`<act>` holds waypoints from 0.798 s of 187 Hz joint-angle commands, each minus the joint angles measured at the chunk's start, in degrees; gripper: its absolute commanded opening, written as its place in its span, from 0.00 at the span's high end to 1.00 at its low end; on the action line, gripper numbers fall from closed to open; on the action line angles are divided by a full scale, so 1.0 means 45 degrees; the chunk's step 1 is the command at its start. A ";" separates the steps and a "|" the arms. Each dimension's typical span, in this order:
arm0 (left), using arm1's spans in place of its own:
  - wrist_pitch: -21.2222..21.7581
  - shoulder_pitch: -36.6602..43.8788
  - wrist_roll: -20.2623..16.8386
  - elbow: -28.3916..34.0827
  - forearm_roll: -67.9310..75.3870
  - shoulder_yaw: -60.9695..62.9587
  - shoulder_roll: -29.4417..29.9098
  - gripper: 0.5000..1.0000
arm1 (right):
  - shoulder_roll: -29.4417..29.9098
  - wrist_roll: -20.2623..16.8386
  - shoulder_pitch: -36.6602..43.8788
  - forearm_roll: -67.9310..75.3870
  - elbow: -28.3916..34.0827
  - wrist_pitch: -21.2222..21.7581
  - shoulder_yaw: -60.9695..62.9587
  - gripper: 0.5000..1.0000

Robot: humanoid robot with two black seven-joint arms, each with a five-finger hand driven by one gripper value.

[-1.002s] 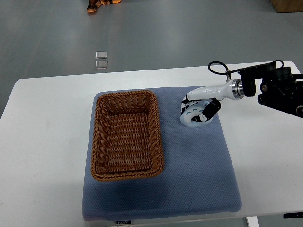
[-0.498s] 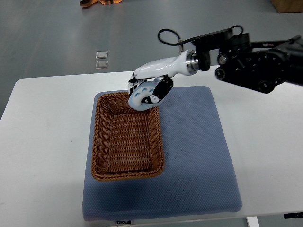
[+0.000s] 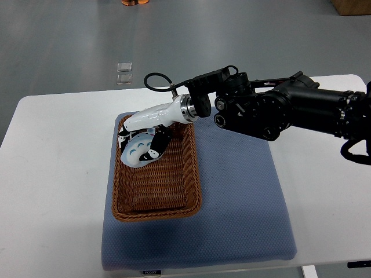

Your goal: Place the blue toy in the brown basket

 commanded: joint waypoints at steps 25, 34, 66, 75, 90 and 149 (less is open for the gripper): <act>0.0008 -0.0020 -0.0015 -0.0004 0.0000 0.0000 0.0000 0.00 | -0.0052 -0.0029 -0.0205 0.0054 -0.0025 -0.0055 0.0205 0.21; 0.0008 0.0000 -0.0014 -0.0004 0.0000 0.0000 0.0000 0.00 | -0.0169 -0.0029 -0.0322 0.0248 -0.0064 -0.0074 0.0225 0.21; -0.0011 -0.0020 -0.0014 -0.0004 0.0000 0.0000 0.0000 0.00 | -0.0696 -0.0341 -0.0908 0.2259 -0.0767 -0.0523 0.1298 0.21; 0.0008 -0.0020 0.0005 -0.0004 -0.0019 0.0000 0.0000 0.00 | -0.0950 -0.0517 -0.1162 0.2689 -0.0865 -0.0640 0.1805 0.21; 0.0008 -0.0020 0.0005 -0.0004 0.0000 0.0000 0.0000 0.00 | -0.1400 -0.0790 -0.1690 0.3432 -0.0963 -0.0797 0.2920 0.21; 0.0008 0.0000 0.0005 -0.0004 0.0000 0.0001 0.0000 0.00 | -0.2786 -0.1220 -0.4989 0.6107 -0.1412 -0.2007 0.8035 0.21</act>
